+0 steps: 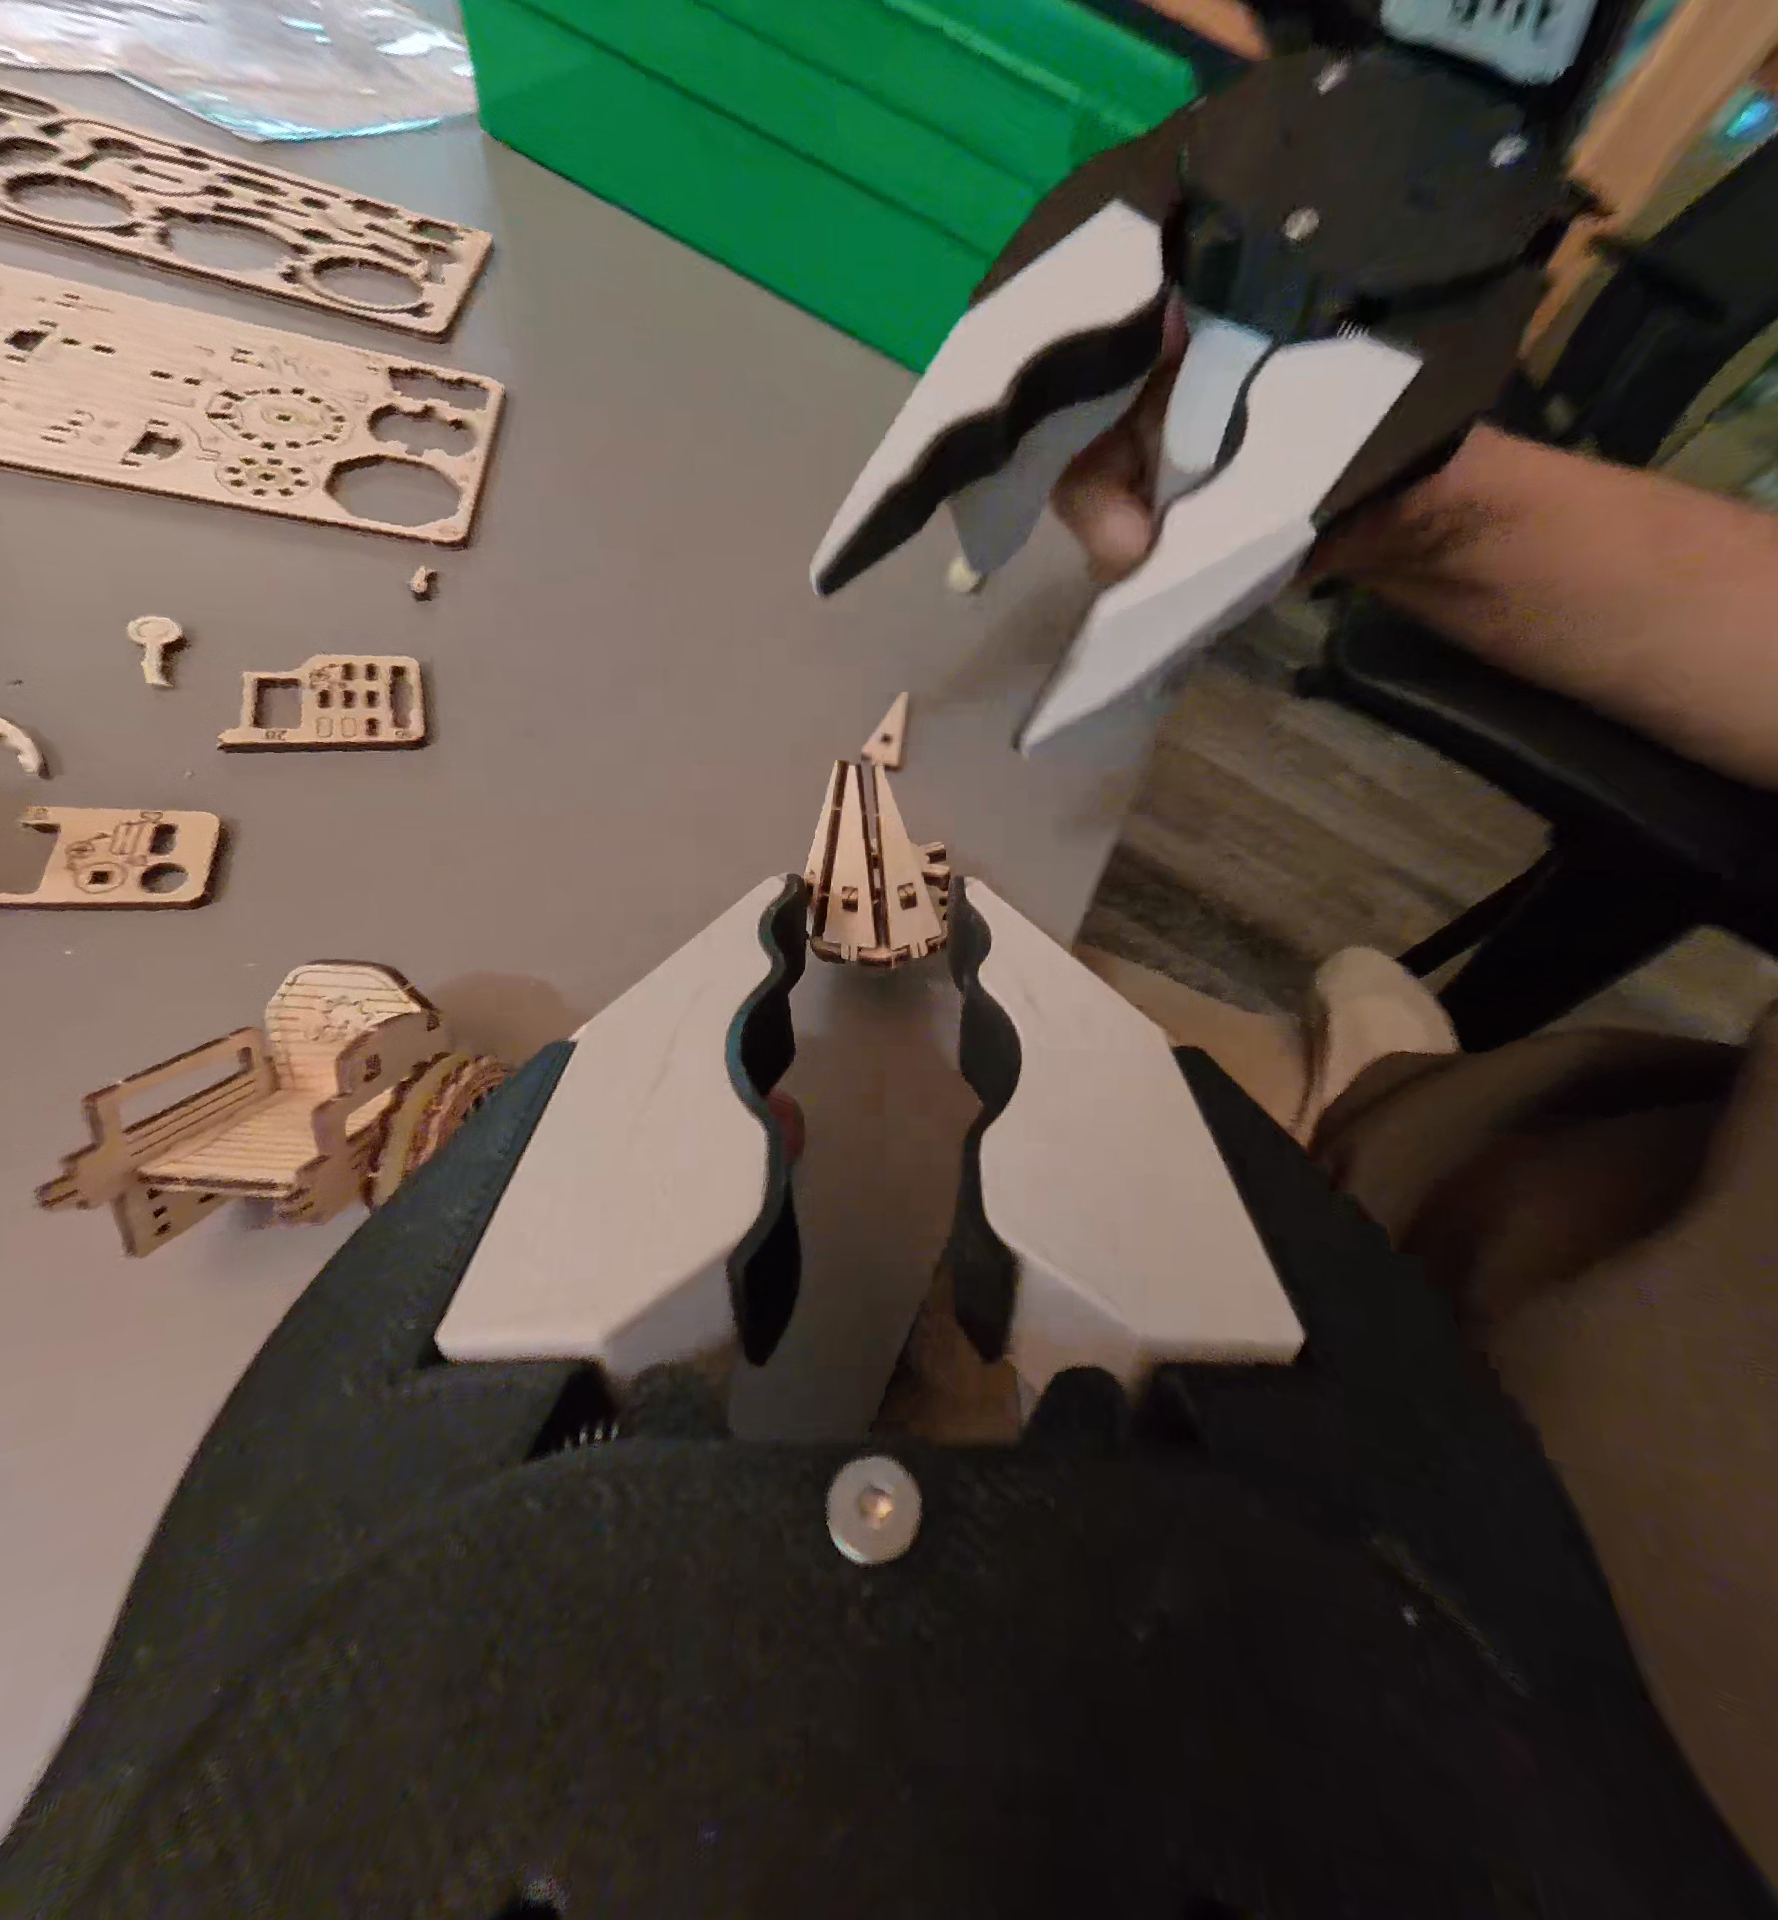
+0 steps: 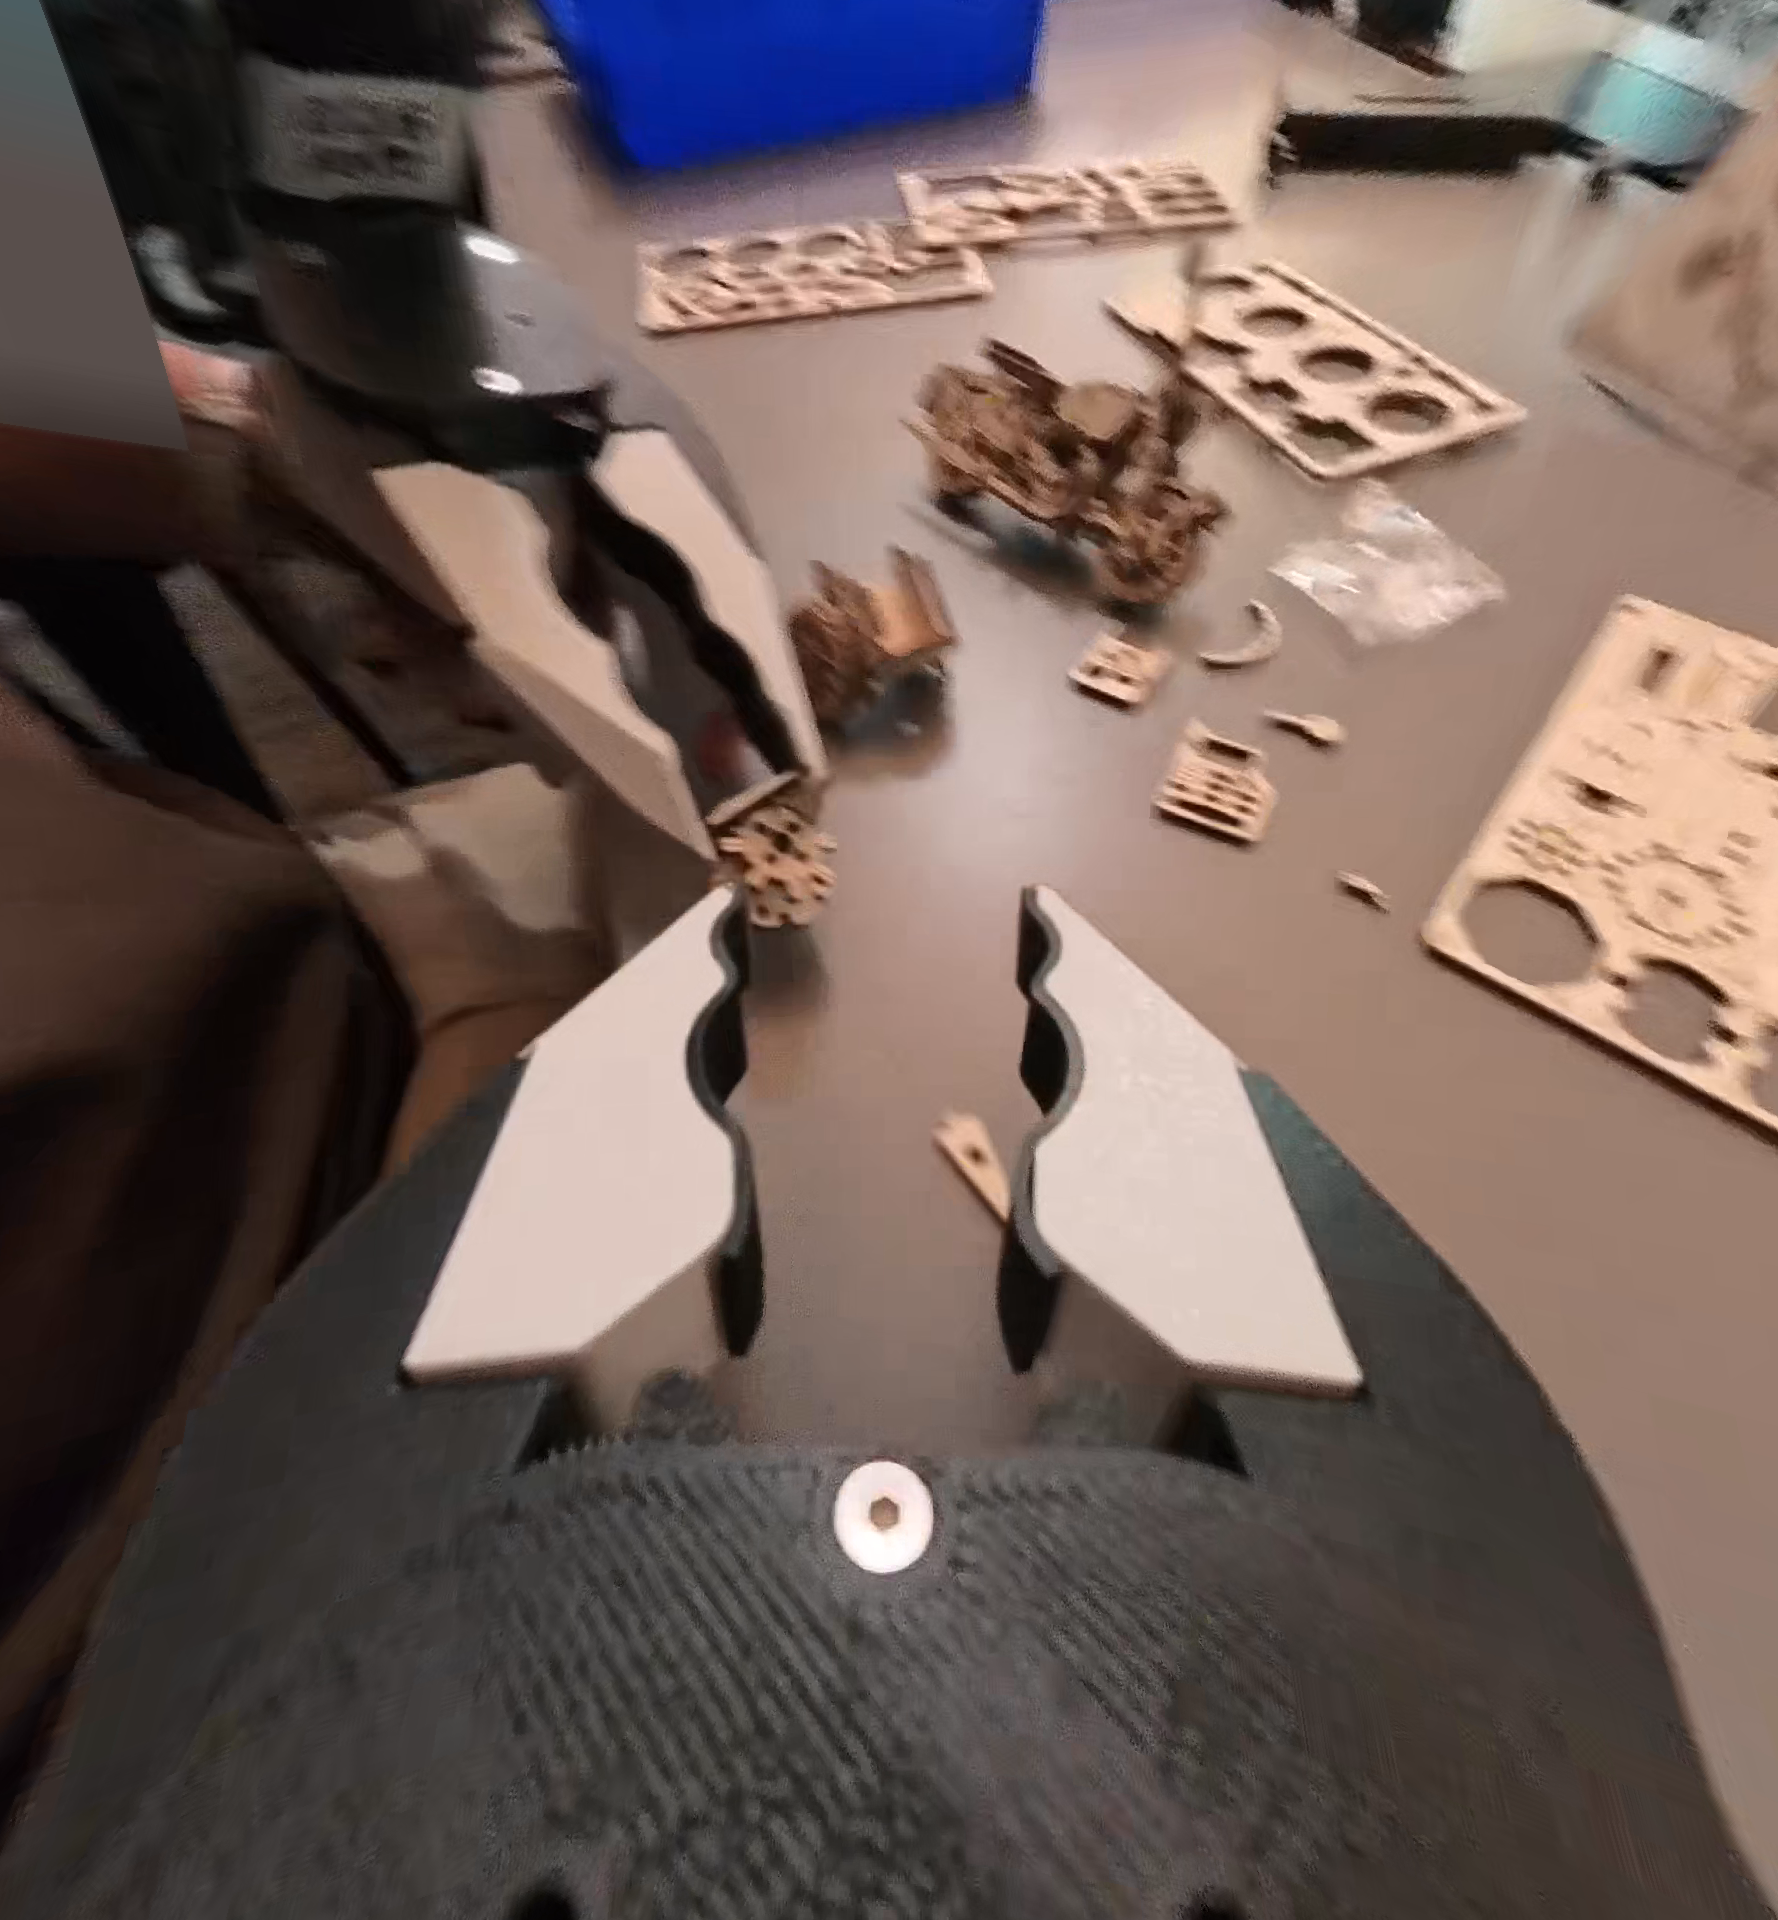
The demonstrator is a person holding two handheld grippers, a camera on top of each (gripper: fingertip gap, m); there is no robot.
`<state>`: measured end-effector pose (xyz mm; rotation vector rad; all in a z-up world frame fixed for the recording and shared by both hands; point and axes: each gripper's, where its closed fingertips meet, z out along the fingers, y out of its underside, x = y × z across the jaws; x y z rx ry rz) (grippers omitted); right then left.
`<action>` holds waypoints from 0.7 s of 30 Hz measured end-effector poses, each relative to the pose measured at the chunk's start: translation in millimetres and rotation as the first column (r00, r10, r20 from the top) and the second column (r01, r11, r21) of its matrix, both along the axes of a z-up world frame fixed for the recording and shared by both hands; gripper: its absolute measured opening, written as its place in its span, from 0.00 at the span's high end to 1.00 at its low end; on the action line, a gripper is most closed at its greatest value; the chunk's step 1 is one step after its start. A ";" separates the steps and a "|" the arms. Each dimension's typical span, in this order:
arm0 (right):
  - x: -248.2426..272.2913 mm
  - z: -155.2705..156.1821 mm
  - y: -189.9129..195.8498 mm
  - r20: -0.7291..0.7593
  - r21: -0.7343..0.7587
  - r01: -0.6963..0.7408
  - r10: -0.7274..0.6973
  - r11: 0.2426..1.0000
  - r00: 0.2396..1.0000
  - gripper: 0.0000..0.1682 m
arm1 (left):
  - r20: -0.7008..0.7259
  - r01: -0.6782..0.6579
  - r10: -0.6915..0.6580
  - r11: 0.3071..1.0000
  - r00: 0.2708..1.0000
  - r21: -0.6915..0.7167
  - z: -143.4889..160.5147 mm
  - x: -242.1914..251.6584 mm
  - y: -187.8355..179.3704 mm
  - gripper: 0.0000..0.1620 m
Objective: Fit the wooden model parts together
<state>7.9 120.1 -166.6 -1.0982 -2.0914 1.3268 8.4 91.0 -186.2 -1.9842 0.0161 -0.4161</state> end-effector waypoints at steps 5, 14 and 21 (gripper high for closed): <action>14.4 -4.7 -39.5 0.112 -0.176 -0.130 0.151 0.976 0.982 0.73 | 0.189 0.127 -0.140 0.989 0.972 0.079 19.5 10.5 -11.6 0.85; 15.6 3.7 -50.3 0.130 -0.305 -0.150 0.197 0.940 0.972 0.79 | 0.268 0.175 -0.202 0.977 0.942 0.122 29.1 16.2 -15.8 0.85; 14.4 4.6 -53.0 0.148 -0.344 -0.139 0.200 0.929 0.969 0.81 | 0.273 0.171 -0.202 0.976 0.941 0.134 32.2 17.1 -16.0 0.85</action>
